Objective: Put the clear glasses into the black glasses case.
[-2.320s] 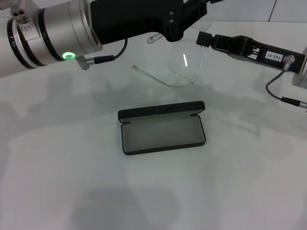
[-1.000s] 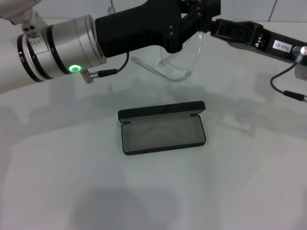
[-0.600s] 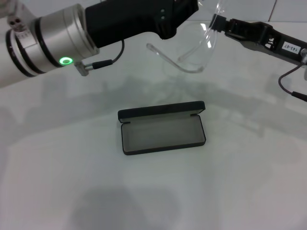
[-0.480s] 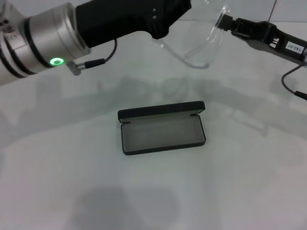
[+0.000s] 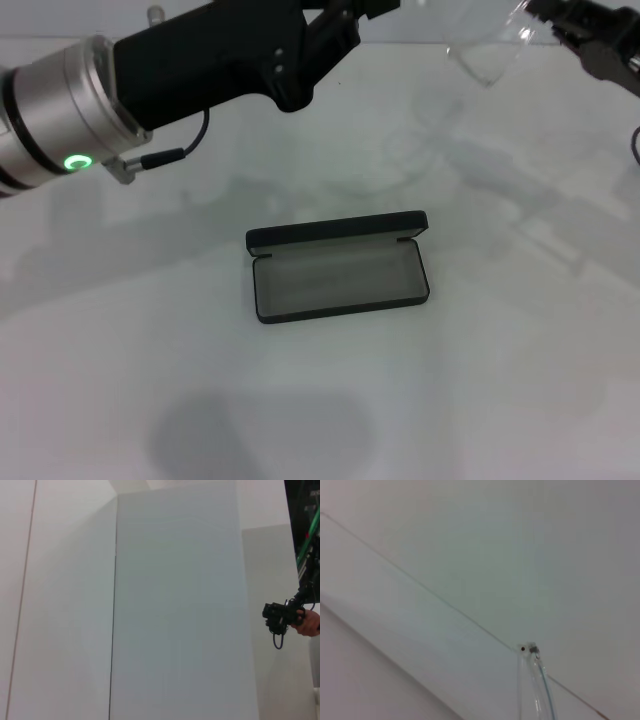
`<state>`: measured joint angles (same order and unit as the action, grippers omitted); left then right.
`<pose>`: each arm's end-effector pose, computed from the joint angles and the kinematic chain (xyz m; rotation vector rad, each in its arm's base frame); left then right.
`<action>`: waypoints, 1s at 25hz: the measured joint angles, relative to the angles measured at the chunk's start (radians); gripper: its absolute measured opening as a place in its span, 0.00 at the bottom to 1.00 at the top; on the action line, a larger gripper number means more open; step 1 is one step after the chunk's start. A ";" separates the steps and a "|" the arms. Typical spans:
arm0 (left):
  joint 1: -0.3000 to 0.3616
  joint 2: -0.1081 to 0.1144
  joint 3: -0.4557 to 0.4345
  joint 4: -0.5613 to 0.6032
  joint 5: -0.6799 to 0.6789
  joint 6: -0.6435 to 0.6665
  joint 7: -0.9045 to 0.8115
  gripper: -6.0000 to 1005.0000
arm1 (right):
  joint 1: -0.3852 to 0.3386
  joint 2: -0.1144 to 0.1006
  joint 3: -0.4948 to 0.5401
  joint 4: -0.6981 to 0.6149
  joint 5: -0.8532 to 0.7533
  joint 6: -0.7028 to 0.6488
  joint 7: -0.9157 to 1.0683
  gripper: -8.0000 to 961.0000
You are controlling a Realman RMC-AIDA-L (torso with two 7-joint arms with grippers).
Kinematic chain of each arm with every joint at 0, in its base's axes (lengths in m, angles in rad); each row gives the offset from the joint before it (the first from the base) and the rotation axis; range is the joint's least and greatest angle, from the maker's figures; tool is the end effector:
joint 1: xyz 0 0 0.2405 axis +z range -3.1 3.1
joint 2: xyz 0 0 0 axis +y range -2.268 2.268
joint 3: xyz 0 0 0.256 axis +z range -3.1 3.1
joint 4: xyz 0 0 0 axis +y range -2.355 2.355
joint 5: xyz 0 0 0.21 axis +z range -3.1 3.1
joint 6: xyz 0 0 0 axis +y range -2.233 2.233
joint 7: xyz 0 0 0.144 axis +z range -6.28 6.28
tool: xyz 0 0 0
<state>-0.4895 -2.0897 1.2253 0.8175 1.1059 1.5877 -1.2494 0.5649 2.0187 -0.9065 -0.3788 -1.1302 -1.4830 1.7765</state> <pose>-0.1379 0.3313 0.0188 -2.5357 -0.0762 -1.4818 0.2277 0.3687 0.0351 -2.0892 1.2883 1.6423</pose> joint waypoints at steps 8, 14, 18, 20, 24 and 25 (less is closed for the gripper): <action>-0.008 -0.002 0.035 -0.021 -0.004 0.005 0.002 0.05 | 0.002 0.004 -0.006 0.001 0.041 -0.045 0.002 0.07; -0.025 -0.003 0.074 -0.021 -0.013 0.010 0.003 0.05 | 0.010 0.007 -0.013 0.003 0.045 -0.049 0.001 0.07; -0.032 -0.003 0.099 -0.027 -0.024 0.011 0.009 0.05 | 0.021 0.008 -0.011 0.015 0.048 -0.052 -0.004 0.07; -0.037 -0.003 0.117 -0.040 -0.039 0.011 0.021 0.05 | 0.028 0.008 -0.014 0.017 0.054 -0.056 -0.004 0.07; -0.072 -0.004 0.138 -0.088 -0.056 0.011 0.041 0.05 | 0.049 0.008 -0.025 0.027 0.058 -0.062 -0.005 0.07; -0.080 -0.004 0.140 -0.099 -0.058 0.011 0.044 0.05 | 0.058 0.009 -0.026 0.035 0.058 -0.066 -0.005 0.07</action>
<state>-0.5697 -2.0936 1.3655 0.7186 1.0479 1.5987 -1.2059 0.6232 2.0275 -0.9322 -0.3438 -1.0725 -1.5494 1.7712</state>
